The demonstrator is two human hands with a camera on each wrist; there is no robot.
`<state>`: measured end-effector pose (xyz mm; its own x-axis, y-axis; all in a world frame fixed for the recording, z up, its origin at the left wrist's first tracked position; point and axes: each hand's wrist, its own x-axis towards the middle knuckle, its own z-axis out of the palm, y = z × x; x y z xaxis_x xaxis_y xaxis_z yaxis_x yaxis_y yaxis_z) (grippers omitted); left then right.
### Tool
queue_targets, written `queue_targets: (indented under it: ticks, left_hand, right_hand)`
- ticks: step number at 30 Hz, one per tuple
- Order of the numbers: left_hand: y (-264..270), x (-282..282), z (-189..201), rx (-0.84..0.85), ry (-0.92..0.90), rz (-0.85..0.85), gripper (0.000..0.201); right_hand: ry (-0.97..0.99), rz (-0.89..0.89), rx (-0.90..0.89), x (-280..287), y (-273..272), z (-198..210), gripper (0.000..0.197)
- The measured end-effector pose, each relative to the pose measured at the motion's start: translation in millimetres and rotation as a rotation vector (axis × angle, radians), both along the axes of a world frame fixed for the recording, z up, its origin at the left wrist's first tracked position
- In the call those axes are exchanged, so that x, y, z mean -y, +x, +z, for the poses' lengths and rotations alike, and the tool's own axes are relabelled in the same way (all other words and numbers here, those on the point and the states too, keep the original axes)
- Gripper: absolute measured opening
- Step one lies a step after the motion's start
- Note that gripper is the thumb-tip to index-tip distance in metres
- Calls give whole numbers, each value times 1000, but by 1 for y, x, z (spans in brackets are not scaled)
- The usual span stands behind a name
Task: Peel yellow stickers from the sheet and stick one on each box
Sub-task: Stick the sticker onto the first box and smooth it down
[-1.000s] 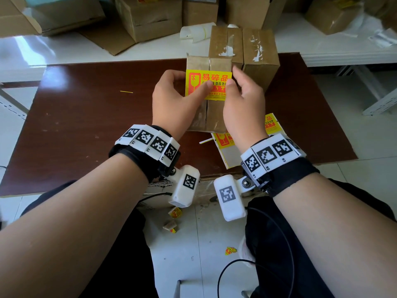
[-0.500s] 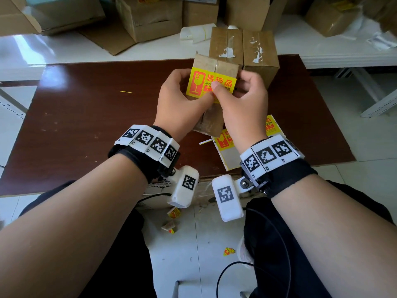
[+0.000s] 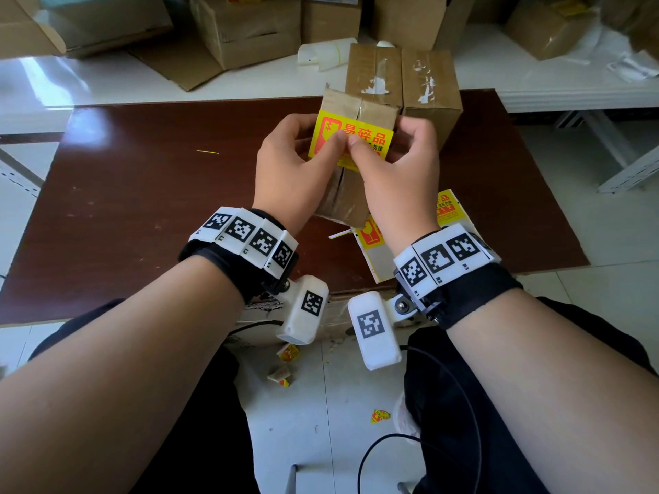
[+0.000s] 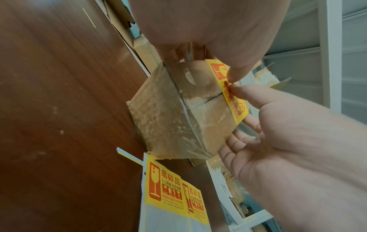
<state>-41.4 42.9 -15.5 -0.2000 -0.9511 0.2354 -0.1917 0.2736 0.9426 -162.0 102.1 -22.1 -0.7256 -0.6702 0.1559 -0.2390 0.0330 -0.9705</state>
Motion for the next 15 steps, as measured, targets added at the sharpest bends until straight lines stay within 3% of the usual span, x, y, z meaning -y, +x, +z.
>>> queue_targets:
  ticks: [5, 15]
  left_hand:
    - [1, 2, -1, -15, 16, 46, 30]
    - [3, 3, 2, -33, 29, 84, 14]
  right_hand:
    - [18, 71, -3, -2, 1, -2, 70]
    - [3, 25, 35, -3, -8, 8, 29]
